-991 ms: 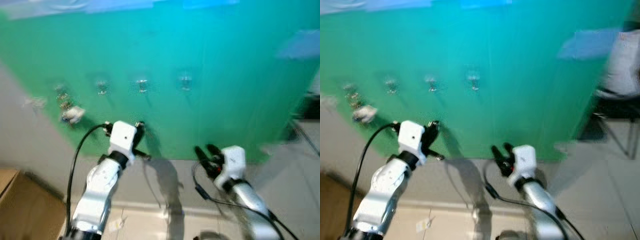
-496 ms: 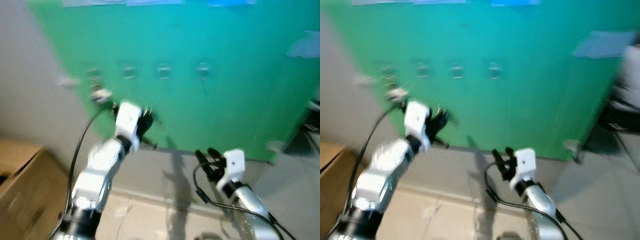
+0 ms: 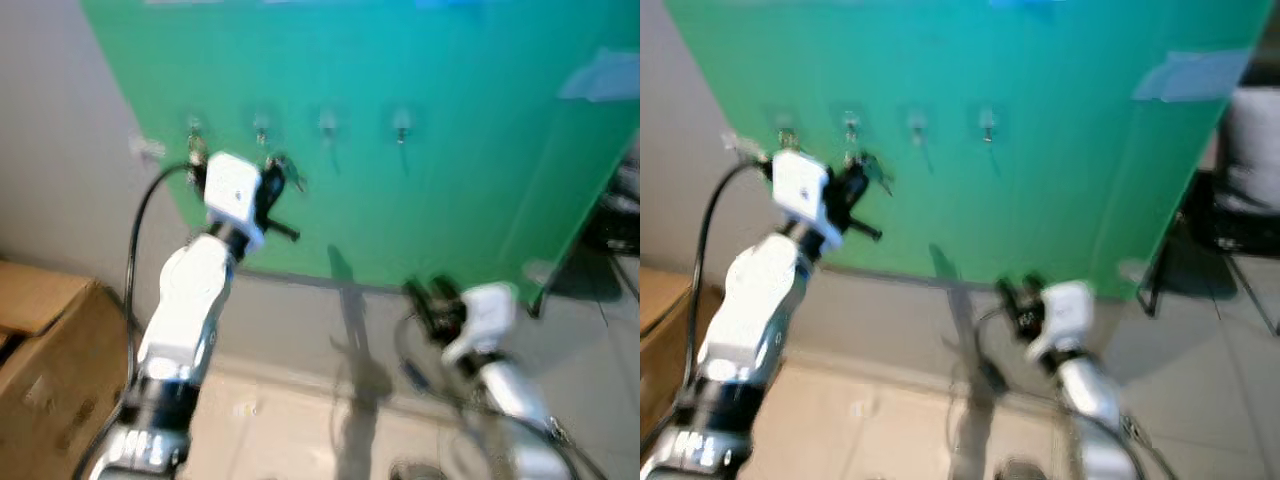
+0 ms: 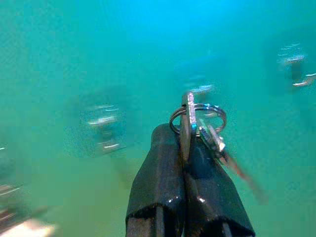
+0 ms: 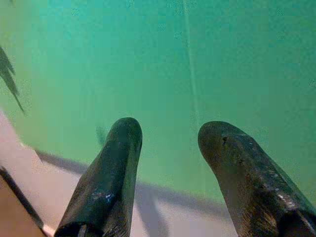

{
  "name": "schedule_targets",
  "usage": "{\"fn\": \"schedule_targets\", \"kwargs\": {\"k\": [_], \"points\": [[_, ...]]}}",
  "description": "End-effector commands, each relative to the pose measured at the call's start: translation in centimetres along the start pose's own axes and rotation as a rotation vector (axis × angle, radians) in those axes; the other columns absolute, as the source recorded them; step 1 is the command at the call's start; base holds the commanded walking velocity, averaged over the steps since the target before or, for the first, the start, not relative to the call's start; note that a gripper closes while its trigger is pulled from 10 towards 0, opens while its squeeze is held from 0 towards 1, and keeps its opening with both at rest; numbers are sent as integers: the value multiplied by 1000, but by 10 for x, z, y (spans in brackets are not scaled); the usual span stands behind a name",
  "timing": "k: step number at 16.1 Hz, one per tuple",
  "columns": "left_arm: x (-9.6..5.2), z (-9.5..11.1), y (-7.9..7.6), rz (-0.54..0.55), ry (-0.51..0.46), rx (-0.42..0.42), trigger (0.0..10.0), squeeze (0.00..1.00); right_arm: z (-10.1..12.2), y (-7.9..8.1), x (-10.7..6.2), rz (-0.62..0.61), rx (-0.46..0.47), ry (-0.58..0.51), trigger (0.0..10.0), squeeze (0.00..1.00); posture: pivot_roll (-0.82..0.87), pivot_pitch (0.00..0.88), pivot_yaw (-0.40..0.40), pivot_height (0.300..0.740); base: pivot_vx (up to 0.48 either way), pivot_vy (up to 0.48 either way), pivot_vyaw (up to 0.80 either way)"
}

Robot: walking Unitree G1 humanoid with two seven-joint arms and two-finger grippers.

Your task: Hang keys on a hook

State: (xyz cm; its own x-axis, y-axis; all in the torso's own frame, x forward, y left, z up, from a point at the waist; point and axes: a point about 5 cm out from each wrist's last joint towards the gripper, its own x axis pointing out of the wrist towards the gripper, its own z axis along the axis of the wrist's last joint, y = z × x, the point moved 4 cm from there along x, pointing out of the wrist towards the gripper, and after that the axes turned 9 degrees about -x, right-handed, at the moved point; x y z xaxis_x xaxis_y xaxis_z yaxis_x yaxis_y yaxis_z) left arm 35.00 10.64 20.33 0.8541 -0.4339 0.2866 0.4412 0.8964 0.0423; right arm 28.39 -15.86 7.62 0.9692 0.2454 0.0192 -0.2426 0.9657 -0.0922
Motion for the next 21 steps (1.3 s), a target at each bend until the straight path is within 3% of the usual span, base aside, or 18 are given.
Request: {"fn": "schedule_targets", "kwargs": {"k": [1,2,4,8,11,14,17,21], "points": [[-5,-2,5,28,-2,16,0,0,30,-3,11,-2,-12,-96,10000,0,-185,5,123,740,0,0,0],[-5,6,4,39,-53,8,0,0,40,-5,12,-3,-12,-122,10000,0,-185,5,123,740,0,0,0],[-6,14,-2,39,-102,21,0,0,39,-2,10,5,-11,-114,10000,0,-186,13,119,740,0,0,0],[11,2,-8,-46,-10,16,0,0,32,12,6,56,8,-72,10000,0,-181,17,113,740,0,0,0],[25,7,-11,-89,-22,47,0,0,29,17,4,62,9,-65,10000,0,-194,8,118,740,0,0,0],[37,8,-23,-166,3,103,0,0,24,19,2,61,14,-51,10000,0,-210,1,138,740,0,0,0],[40,0,-23,-162,52,167,0,0,19,21,0,56,25,-36,10000,0,-210,1,146,740,0,123,0],[47,2,-15,-124,54,187,0,0,19,25,0,67,35,-33,10000,0,-207,7,145,740,0,190,0]]}}
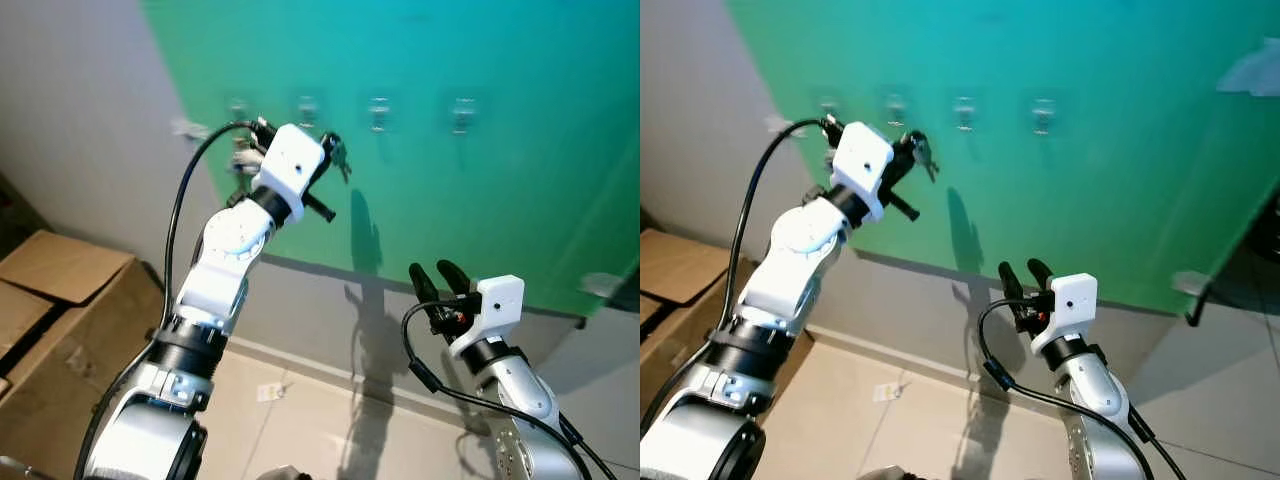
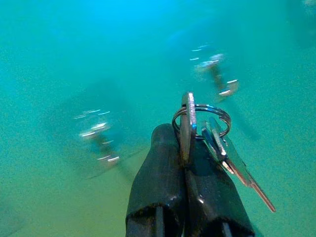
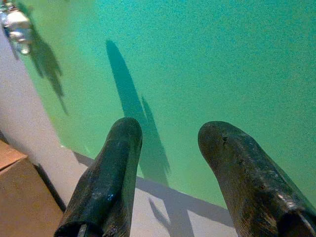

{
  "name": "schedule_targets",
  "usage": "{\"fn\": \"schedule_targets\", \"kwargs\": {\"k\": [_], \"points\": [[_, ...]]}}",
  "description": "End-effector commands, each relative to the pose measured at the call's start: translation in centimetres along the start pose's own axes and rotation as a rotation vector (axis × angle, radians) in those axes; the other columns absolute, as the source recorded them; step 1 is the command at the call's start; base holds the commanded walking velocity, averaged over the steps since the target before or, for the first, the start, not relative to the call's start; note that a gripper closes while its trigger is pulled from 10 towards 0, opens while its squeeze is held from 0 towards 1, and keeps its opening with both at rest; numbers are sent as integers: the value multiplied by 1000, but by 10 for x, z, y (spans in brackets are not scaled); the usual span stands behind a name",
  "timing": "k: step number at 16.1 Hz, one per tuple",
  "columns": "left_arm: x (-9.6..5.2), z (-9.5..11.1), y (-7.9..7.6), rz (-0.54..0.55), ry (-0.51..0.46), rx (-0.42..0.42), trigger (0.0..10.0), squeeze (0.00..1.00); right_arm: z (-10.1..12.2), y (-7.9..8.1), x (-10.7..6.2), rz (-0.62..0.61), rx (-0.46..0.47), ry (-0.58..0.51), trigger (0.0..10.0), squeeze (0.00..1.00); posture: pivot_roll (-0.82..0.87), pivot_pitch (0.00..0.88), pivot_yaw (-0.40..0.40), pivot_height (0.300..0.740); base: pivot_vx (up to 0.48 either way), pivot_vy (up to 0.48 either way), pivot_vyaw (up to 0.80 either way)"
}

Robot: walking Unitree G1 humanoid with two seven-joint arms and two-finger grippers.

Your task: Hang keys on a hook

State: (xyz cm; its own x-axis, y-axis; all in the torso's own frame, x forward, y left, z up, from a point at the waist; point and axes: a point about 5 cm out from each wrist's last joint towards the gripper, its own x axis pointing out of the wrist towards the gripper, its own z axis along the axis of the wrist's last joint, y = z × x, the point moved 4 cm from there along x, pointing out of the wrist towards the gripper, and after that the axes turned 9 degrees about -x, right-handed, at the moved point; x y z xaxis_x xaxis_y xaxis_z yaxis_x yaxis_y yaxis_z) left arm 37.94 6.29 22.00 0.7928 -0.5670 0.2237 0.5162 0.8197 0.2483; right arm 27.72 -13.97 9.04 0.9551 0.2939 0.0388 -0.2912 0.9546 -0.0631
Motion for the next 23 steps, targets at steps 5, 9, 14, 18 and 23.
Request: {"fn": "schedule_targets", "kwargs": {"k": [5,9,14,18,23], "points": [[9,20,25,73,-128,-766,0,0,4,9,4,49,-2,-6,10000,0,-212,7,139,740,0,0,0],[10,32,14,-60,-199,-1110,0,0,2,11,4,59,0,7,10000,0,-211,10,137,740,0,0,0],[7,28,-6,-167,-158,-1201,0,0,1,12,2,64,2,17,10000,0,-216,22,141,740,0,0,0],[8,30,-11,-198,-134,-1149,0,0,-1,12,0,63,3,25,10000,0,-217,25,143,740,0,0,0],[14,20,-35,-270,-30,-1124,0,0,-2,15,-2,57,9,28,10000,0,-224,33,159,740,0,0,0]]}}
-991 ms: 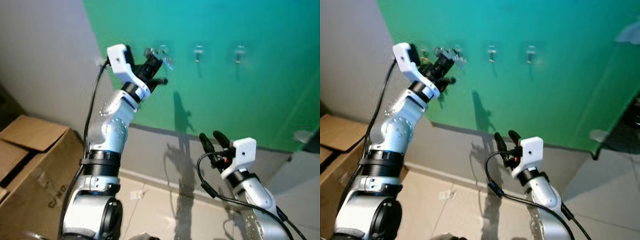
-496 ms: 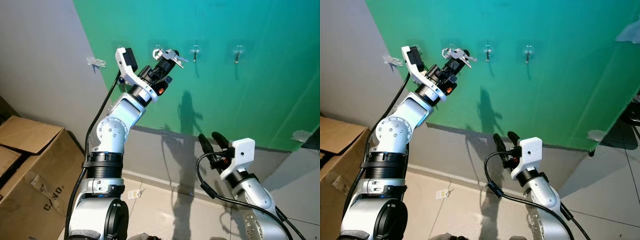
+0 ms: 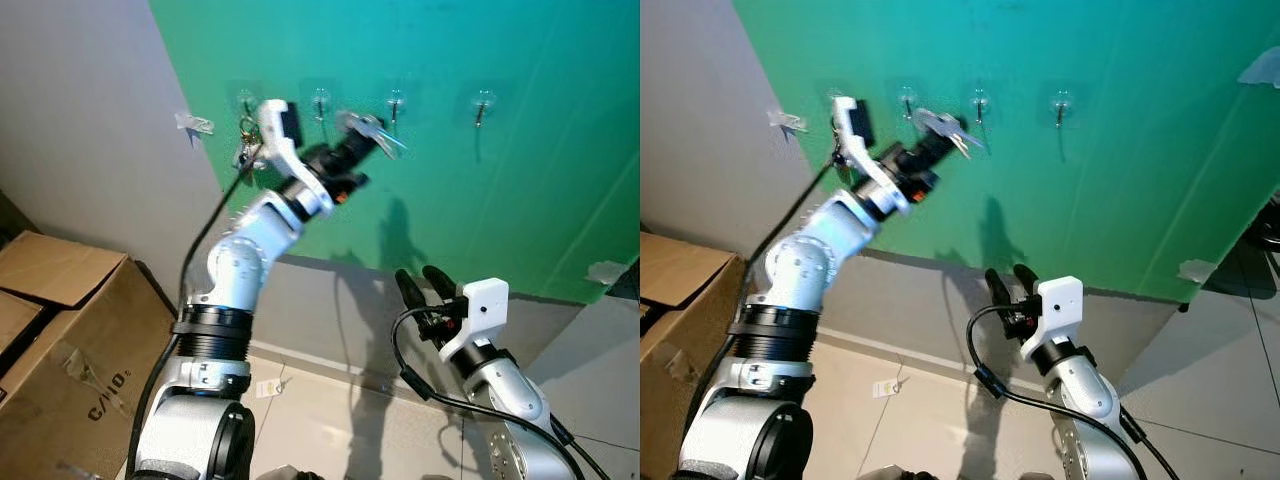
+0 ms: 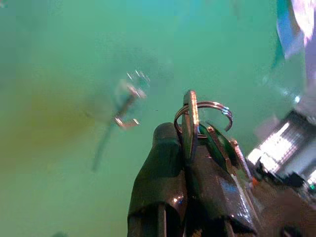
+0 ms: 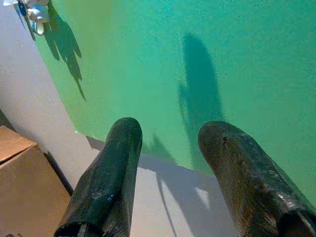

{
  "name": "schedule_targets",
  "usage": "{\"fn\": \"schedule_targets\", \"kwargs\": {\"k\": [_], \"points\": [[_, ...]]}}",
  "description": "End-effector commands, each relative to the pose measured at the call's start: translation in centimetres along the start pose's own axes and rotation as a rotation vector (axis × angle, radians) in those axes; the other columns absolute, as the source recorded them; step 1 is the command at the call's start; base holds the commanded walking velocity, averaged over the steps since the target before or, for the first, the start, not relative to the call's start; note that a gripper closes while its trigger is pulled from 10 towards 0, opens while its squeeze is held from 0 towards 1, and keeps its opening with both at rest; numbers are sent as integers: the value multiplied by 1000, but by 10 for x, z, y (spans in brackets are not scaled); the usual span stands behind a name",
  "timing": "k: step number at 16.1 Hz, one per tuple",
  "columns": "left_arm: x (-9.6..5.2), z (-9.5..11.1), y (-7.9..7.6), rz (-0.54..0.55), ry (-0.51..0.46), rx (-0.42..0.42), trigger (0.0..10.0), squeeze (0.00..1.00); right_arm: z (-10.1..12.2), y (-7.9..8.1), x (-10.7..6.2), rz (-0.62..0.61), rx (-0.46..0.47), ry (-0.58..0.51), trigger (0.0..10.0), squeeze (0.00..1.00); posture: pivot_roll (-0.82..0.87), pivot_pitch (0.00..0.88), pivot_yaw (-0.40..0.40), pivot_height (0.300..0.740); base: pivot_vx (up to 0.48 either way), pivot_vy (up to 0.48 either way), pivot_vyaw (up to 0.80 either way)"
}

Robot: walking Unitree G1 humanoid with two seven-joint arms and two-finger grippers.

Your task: Hang keys on a hook

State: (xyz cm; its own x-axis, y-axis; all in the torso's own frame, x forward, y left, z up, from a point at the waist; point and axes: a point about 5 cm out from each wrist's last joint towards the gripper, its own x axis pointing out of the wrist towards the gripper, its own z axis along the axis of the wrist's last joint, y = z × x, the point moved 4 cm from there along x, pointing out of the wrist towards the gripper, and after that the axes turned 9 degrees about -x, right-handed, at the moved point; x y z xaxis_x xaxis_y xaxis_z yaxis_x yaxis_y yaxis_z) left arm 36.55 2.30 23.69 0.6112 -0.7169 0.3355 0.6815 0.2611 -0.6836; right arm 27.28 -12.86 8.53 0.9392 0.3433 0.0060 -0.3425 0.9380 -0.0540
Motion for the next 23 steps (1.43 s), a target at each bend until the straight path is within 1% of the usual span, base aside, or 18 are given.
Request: {"fn": "schedule_targets", "kwargs": {"k": [1,3,6,10,12,15,18,20,23], "points": [[-1,-4,4,13,26,-5,0,0,2,3,-1,2,0,-1,10000,0,-227,34,163,740,0,0,0],[3,-10,13,42,45,-11,0,0,1,3,-3,-5,3,1,10000,0,-236,39,168,740,0,0,0],[8,-4,26,98,39,28,0,0,1,3,-6,-11,4,4,10000,0,-244,45,174,740,0,0,0],[21,6,29,126,41,90,0,0,0,3,-9,-19,6,7,10000,0,-259,49,184,740,0,0,0],[24,6,33,141,46,101,0,0,0,3,-10,-23,6,8,10000,0,-266,49,188,740,0,0,0],[28,7,32,137,48,103,0,0,0,3,-12,-28,6,10,10000,0,-273,50,191,740,0,0,0],[32,6,26,105,49,112,0,0,-1,3,-13,-31,5,13,10000,0,-275,49,192,740,0,0,0],[32,6,26,102,44,114,0,0,-1,2,-13,-30,5,14,10000,0,-273,46,190,740,0,0,0],[27,2,26,101,33,108,0,0,-2,2,-12,-24,5,19,10000,0,-265,40,185,740,0,0,0]]}}
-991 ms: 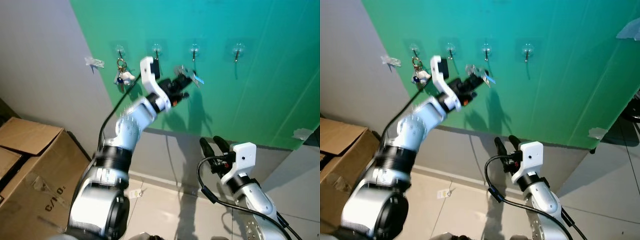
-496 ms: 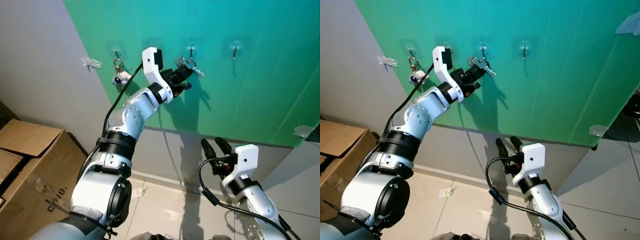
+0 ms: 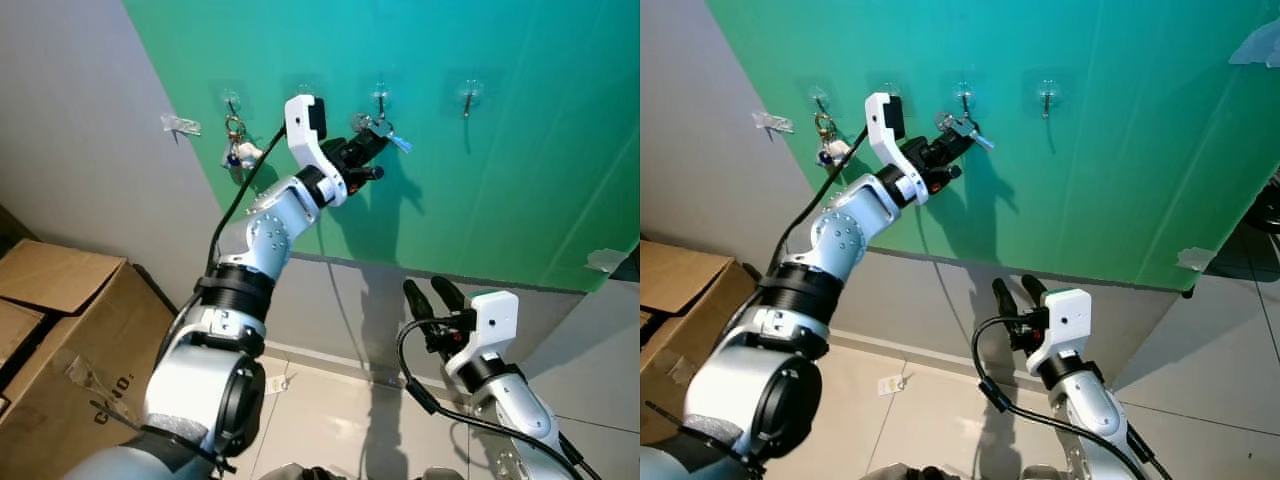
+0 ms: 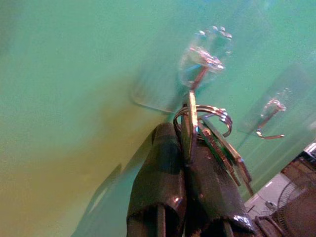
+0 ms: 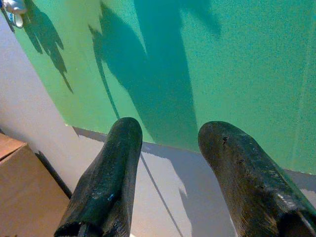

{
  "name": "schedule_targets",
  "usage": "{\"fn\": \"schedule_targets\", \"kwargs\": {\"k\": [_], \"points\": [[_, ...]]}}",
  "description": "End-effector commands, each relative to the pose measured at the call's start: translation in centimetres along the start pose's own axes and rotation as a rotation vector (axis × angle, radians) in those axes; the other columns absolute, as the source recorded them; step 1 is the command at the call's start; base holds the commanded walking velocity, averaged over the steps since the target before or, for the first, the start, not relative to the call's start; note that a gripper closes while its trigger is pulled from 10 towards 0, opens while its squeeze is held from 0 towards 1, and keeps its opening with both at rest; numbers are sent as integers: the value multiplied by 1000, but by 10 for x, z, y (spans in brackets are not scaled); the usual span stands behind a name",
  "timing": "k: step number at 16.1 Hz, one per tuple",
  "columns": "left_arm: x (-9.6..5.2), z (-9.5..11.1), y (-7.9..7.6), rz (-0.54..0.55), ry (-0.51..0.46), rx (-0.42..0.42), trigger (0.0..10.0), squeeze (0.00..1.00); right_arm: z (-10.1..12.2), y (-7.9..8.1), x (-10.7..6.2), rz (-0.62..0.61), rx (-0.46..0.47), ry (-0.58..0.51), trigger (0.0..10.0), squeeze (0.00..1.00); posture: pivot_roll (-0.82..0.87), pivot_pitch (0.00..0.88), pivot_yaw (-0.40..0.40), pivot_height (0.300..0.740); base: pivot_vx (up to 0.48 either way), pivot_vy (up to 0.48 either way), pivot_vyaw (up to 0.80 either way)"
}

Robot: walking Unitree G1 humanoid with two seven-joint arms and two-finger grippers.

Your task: Hang keys on a hook

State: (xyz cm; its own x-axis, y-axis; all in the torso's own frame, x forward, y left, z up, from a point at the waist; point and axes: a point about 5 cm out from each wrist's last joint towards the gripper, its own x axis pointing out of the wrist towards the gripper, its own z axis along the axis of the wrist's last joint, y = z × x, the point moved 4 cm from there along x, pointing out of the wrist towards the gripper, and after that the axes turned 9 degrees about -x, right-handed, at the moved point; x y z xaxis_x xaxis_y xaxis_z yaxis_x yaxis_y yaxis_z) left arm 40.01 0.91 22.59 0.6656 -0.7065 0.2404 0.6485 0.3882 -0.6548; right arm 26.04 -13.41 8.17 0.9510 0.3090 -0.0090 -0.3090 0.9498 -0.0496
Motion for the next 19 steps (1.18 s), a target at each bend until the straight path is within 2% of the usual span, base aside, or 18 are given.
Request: {"fn": "schedule_targets", "kwargs": {"k": [1,9,13,17,19], "points": [[-2,3,-1,1,-9,22,0,0,1,3,2,14,1,3,10000,0,-264,38,183,740,0,0,0],[-4,15,-10,-5,-43,98,0,0,-1,4,4,26,2,11,10000,0,-261,34,181,740,0,0,0],[-4,14,-11,-1,-39,103,0,0,-3,5,4,30,6,15,10000,0,-256,36,179,740,0,0,0],[2,13,-8,36,-10,49,0,0,-3,6,4,36,12,18,10000,0,-260,36,181,740,0,0,0],[9,17,-1,110,12,-8,0,0,-4,5,3,35,17,22,10000,0,-262,37,181,740,0,0,0]]}}
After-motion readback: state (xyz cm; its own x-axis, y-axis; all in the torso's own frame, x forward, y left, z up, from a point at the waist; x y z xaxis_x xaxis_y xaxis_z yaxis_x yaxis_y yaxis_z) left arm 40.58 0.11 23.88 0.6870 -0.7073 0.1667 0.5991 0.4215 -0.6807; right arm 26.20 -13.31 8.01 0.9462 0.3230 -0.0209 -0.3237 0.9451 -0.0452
